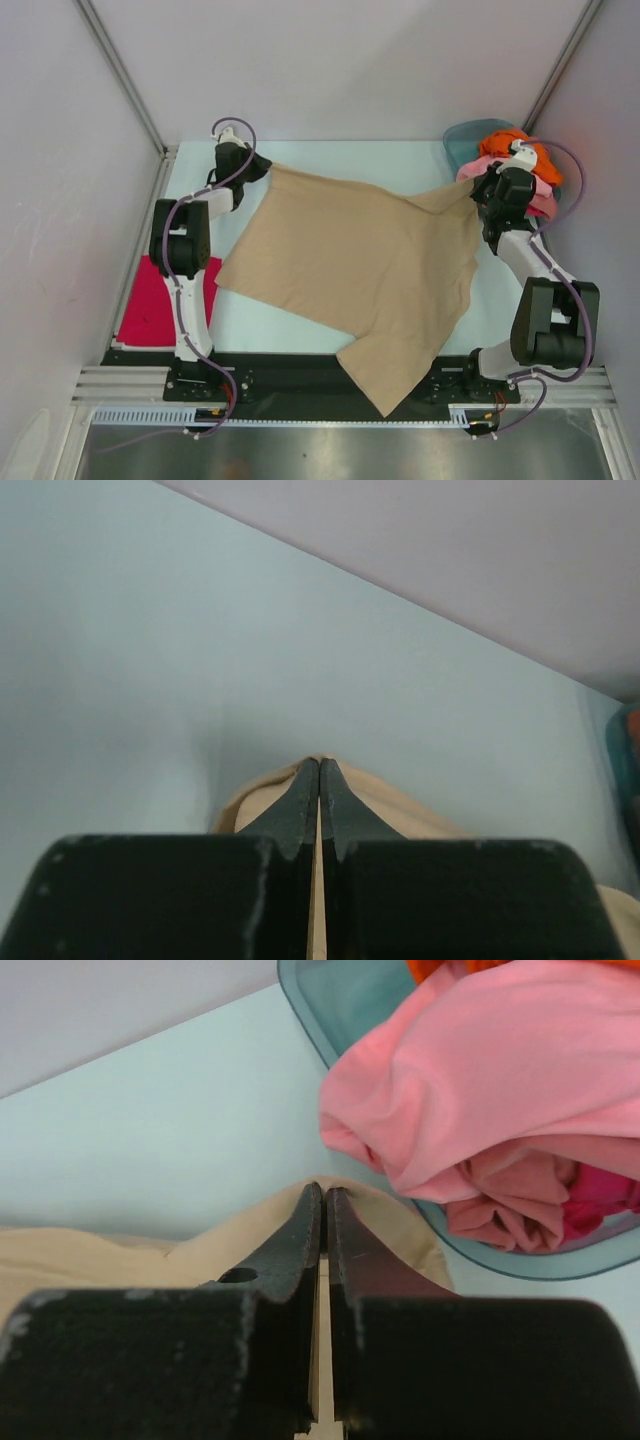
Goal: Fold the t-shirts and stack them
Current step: Flatten the tshirt out, then fold the tshirt
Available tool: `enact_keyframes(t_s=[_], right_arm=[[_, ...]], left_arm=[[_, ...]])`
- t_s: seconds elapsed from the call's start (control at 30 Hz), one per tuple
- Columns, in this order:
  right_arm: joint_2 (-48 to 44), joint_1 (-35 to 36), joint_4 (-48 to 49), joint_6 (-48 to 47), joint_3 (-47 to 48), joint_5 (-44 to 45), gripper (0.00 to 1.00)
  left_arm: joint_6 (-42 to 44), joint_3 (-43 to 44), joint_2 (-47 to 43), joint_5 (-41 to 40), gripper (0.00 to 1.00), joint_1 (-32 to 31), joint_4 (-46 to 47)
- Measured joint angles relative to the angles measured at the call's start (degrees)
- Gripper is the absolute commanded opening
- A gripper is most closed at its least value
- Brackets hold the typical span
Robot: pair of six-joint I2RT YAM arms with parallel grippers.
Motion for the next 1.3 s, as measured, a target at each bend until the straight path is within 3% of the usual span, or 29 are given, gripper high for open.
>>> enact_keyframes(t_s=[0.17,0.43,0.8,0.93,1.13,1.3], right_arm=[[2.0,-0.2,0.9,1.0,0.0,-3.2,0.0],[1.0,-0.2,-1.7,3.6,0.2,-3.6,0.0],[-13.6,-0.2,-10.8,8.0,-3.3,-3.8,0.0],[-14.6,-0.2,-13.5,8.8,-4.0,-4.1,0.0],[-15.9,-0.2,-18.4,9.2,-2.2,-5.2,0.0],[-17.4,-0.2,-21.6,9.2,8.0,-6.5,0.0]], left_arm=[[-1.0,4.9,2.1,2.7,0.0,0.0,0.7],[-1.6,5.6,2.1,5.4,0.0,0.0,1.1],[-2.4,5.0,1.9,7.4,0.0,0.1,-6.5],[-3.2,2.1,0.3,8.6,0.0,0.4,-7.5],[-3.8,-2.0,-9.1,9.6,0.0,0.7,-11.0],[-1.2,-1.9,-26.2,9.1,0.0,0.7,-16.4]])
